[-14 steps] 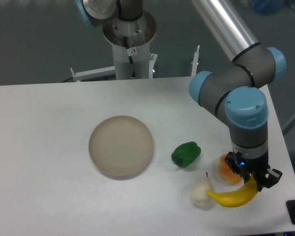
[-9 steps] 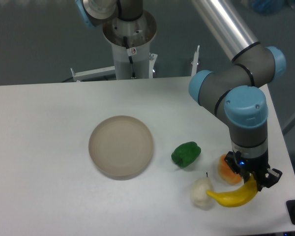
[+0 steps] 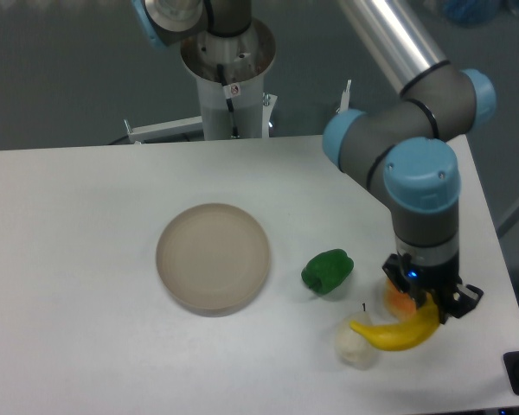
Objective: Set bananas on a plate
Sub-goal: 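Lift the banana and carry it over the beige plate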
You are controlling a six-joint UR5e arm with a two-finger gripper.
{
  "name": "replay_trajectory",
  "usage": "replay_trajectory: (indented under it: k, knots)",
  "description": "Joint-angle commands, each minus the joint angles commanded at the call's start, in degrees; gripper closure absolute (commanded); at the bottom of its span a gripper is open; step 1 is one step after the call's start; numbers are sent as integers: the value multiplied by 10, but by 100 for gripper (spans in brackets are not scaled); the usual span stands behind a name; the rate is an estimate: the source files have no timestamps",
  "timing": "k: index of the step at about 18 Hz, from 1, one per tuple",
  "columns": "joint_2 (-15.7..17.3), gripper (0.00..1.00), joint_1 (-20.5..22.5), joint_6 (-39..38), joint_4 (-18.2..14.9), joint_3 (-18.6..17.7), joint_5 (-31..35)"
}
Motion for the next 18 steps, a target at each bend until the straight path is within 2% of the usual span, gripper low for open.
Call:
replay_trajectory:
  k: [2, 5, 8, 13, 18]
  knots:
    - [19, 67, -2, -49, -26, -16, -17]
    - [54, 67, -15, -81, -69, -42, -25]
    - [80, 67, -29, -159, -99, -64, -33]
    - [97, 67, -74, -272, -100, -112, -47]
    - [105, 67, -128, -303, -92, -156, -45]
